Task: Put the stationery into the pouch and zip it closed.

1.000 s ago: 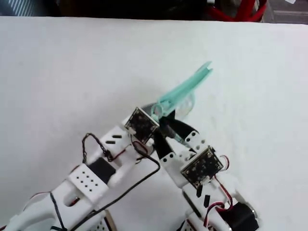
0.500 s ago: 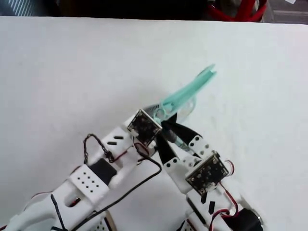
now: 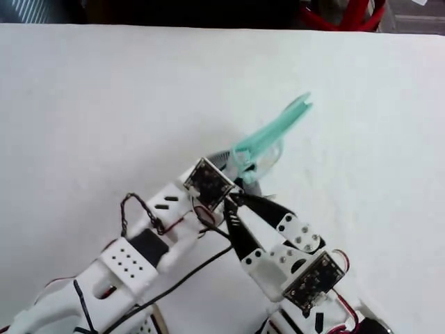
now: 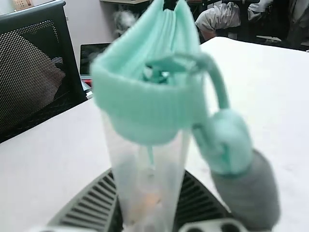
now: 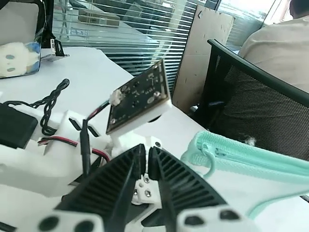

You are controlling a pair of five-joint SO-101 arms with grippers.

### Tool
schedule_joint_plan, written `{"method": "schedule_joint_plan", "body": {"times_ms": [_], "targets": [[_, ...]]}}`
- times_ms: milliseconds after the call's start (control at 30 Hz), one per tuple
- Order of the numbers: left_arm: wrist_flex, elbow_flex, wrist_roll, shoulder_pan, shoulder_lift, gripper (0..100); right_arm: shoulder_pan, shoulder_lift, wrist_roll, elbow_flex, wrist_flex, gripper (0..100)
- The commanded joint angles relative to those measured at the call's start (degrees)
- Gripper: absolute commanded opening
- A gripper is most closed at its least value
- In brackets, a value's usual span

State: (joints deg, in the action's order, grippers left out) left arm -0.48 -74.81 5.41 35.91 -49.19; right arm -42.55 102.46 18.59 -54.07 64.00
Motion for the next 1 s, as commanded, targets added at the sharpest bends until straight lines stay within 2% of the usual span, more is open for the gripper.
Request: {"method": "schedule_joint_plan", "body": {"times_ms": [0, 100, 267, 367, 467, 533, 633, 800, 967], "targets": [[-0.9, 0.4, 0.0, -0.5, 0.0, 2, 6.3, 0.4, 1.9, 1.9, -1.4, 1.9], [-1.0, 0.4, 0.0, -2.1, -0.4, 2, 17.5, 0.5, 0.7, 1.3, -4.4, 1.9], [-1.4, 3.7, 0.4, -9.3, -0.4, 2, 32.3, 0.5, -9.1, -9.1, -15.3, 1.9], [8.5, 11.7, 0.5, -16.3, -0.2, 2, 36.7, 0.5, -11.4, -17.9, -23.3, 1.9], [19.9, 21.4, 3.3, -22.5, 0.1, 2, 38.6, 0.5, -11.8, -25.1, -30.5, 1.9], [23.1, 25.3, 6.0, -25.1, 0.0, 2, 38.3, 0.5, -11.8, -28.3, -33.9, 1.9], [22.4, 27.6, 11.4, -28.0, 0.1, 2, 36.8, 0.5, -11.8, -31.2, -36.5, 1.9], [22.6, 23.9, 21.6, -28.6, 0.1, 2, 35.2, 0.5, -11.8, -32.9, -36.9, 1.9], [17.1, 16.0, 25.8, -28.1, 0.1, 2, 35.3, 0.5, -11.8, -32.9, -36.9, 2.0]]}}
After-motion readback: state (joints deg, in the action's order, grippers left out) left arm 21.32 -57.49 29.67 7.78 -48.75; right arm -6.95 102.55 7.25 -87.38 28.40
